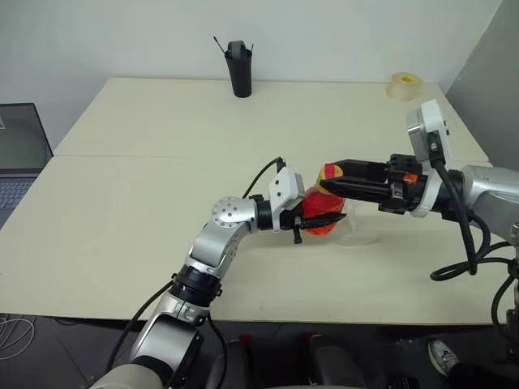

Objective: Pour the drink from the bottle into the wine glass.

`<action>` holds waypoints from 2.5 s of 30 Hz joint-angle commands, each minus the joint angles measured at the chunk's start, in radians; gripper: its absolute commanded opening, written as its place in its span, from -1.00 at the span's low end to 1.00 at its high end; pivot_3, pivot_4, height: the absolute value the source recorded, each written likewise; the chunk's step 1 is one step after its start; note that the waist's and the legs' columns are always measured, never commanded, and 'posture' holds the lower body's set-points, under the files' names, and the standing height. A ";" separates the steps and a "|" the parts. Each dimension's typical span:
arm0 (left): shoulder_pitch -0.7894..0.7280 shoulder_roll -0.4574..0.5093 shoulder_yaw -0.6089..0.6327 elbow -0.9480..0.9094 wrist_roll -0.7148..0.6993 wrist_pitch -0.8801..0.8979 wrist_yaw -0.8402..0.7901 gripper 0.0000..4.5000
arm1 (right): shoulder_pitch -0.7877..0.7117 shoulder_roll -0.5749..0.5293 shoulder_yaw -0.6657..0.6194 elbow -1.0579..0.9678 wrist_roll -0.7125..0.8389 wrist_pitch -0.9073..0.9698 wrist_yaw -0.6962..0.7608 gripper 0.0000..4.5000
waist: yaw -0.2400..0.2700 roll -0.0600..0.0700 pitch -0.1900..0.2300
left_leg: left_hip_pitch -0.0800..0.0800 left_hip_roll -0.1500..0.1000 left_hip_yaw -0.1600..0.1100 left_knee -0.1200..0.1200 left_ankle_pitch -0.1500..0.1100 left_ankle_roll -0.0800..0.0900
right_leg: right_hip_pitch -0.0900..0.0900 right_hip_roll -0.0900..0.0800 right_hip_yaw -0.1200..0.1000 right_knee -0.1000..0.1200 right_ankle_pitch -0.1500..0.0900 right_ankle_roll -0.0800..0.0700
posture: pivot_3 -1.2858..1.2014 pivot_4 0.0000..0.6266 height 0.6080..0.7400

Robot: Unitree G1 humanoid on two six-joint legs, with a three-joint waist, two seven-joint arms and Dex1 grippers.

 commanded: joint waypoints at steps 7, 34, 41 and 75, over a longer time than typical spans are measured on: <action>0.008 0.014 -0.003 -0.042 -0.014 0.002 -0.009 -0.39 | -0.026 -0.030 -0.105 -0.006 0.113 -0.024 0.015 -0.45 | 0.000 0.000 0.000 | 0.000 0.000 0.000 0.000 0.000 0.000 | 0.000 0.000 0.000 0.000 0.000 0.000 | 0.03 -0.52 1.00; -0.014 0.001 -0.002 -0.005 -0.020 -0.018 -0.048 -0.42 | 0.583 -0.051 -0.324 -0.100 -0.274 -0.055 -0.534 -0.52 | 0.007 0.000 -0.001 | -0.001 -0.001 0.002 0.000 0.000 0.000 | 0.001 -0.001 0.002 -0.002 0.000 0.001 | 0.03 -0.52 1.00; -0.019 -0.015 -0.001 0.005 -0.019 -0.020 -0.051 -0.42 | 0.592 0.294 -0.348 0.102 -0.483 -0.151 -0.794 -0.52 | 0.000 0.001 -0.001 | 0.003 -0.001 0.003 -0.002 0.001 -0.002 | 0.001 0.001 0.003 -0.001 0.000 0.001 | 0.03 -0.52 1.00; -0.024 0.068 0.183 0.102 -0.010 0.028 0.125 -0.42 | 0.266 0.102 -0.189 -0.235 -0.227 0.152 -0.409 1.00 | -0.008 0.003 -0.002 | 0.005 -0.002 0.004 -0.003 0.000 0.000 | 0.002 0.003 0.004 0.000 0.000 0.001 | 0.03 -0.52 1.00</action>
